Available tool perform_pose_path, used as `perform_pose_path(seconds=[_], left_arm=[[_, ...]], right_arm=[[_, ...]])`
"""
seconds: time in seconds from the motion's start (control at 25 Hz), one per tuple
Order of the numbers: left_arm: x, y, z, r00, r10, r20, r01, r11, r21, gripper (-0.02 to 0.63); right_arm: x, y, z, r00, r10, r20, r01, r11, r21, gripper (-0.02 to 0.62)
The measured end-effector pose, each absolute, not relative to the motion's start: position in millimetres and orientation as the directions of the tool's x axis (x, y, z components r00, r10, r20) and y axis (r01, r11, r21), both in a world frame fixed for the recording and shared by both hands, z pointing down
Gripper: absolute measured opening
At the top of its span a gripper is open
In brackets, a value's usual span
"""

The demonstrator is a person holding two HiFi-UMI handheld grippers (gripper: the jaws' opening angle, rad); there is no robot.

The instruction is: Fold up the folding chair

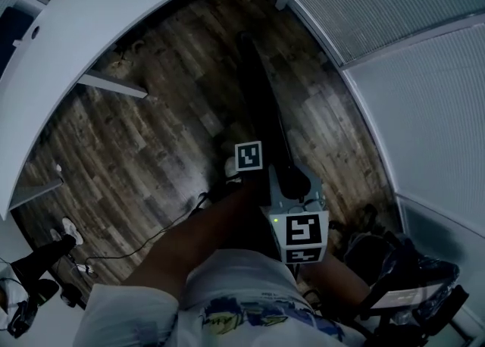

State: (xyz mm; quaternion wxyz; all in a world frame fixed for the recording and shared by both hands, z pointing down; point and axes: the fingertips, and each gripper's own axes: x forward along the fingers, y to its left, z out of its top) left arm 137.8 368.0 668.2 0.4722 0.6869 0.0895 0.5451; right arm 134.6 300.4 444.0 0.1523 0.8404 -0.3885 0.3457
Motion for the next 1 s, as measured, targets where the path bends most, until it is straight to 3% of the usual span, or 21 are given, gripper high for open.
perform_pose_path(seconds=[0.52,1.0], left_arm=[[142,321,658,0.467,0.561,0.683,-0.535,-0.436,0.724,0.132],[112,228,630,0.613,0.402,0.681,-0.636,-0.260,0.726,0.132]], right_arm=[[138,257,434,0.307,-0.642,0.703,-0.886,-0.462,-0.035,0.081],[85,173,404,0.091,-0.725,0.683,-0.987,-0.159,-0.037,0.082]])
